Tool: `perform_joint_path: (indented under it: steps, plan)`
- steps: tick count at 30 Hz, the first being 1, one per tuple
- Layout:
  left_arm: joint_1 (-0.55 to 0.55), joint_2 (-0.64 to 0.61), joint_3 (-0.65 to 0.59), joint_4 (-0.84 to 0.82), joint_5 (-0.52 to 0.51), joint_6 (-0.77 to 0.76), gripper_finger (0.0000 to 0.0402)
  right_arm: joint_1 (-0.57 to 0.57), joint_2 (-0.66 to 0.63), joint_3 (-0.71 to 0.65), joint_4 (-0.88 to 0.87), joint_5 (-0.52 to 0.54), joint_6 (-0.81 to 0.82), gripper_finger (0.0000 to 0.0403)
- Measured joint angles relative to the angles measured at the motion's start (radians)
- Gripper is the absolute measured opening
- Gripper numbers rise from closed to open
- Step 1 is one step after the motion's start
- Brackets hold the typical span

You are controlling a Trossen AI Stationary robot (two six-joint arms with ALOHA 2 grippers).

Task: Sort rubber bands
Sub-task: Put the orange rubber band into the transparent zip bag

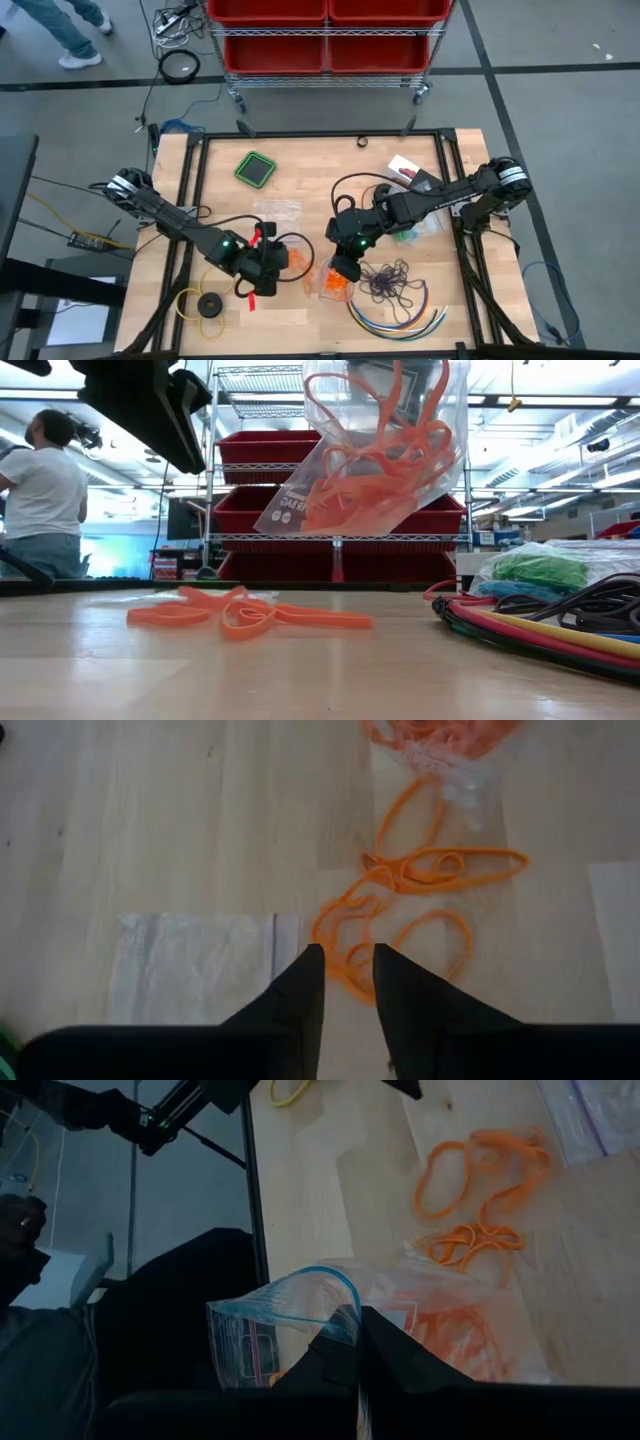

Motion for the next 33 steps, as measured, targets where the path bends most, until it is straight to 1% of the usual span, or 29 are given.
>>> perform_joint_path:
  steps: [3,6,7,9,11,12,14,16,18,21,24,26,29,33]
  plan:
    - [0.001,0.000,-0.002,-0.018,0.001,-0.001,0.0089,0.000,0.000,0.000,0.000,0.000,0.000,0.0001]
    - [0.000,0.000,-0.041,-0.006,0.011,-0.029,0.0065,0.001,0.000,0.000,0.000,0.000,0.000,0.0002]
    - [0.000,0.000,-0.060,0.015,0.032,-0.035,0.0058,0.001,0.000,0.000,0.000,0.000,0.000,0.0002]
    - [-0.001,0.000,-0.111,0.118,0.110,-0.043,0.0051,0.001,0.000,0.000,0.000,0.000,-0.001,0.0002]
    - [-0.002,0.000,-0.190,0.265,0.206,-0.041,0.0052,0.001,0.000,0.000,0.000,0.000,-0.002,0.0001]
    - [-0.004,0.001,-0.231,0.345,0.235,-0.036,0.0056,0.001,0.000,0.000,0.000,0.000,-0.002,0.0001]
    - [-0.011,0.001,-0.312,0.499,0.247,-0.041,0.0069,0.001,0.000,0.000,0.000,0.000,-0.002,0.0001]
    - [-0.012,0.000,-0.382,0.593,0.228,-0.061,0.0089,0.000,0.000,0.000,0.000,0.000,-0.002,0.0002]
    - [-0.012,0.001,-0.439,0.623,0.207,-0.100,0.0115,0.000,0.000,0.000,0.000,0.004,-0.002,0.0003]
    - [-0.012,0.001,-0.500,0.642,0.207,-0.166,0.0160,0.001,0.000,0.000,0.000,0.008,-0.002,0.0001]
    - [-0.023,-0.002,-0.527,0.657,0.205,-0.211,0.0203,0.001,0.000,0.000,0.000,0.009,-0.002,0.0001]
    - [-0.030,-0.002,-0.536,0.667,0.193,-0.214,0.0226,0.000,0.000,0.000,0.000,0.012,-0.003,0.0002]
    - [-0.038,0.001,-0.539,0.684,0.161,-0.202,0.0243,0.000,0.000,0.000,0.007,0.023,-0.011,0.0003]
    - [-0.036,0.044,-0.540,0.741,0.129,-0.157,0.0242,0.000,0.000,0.000,0.027,0.023,-0.012,0.0001]
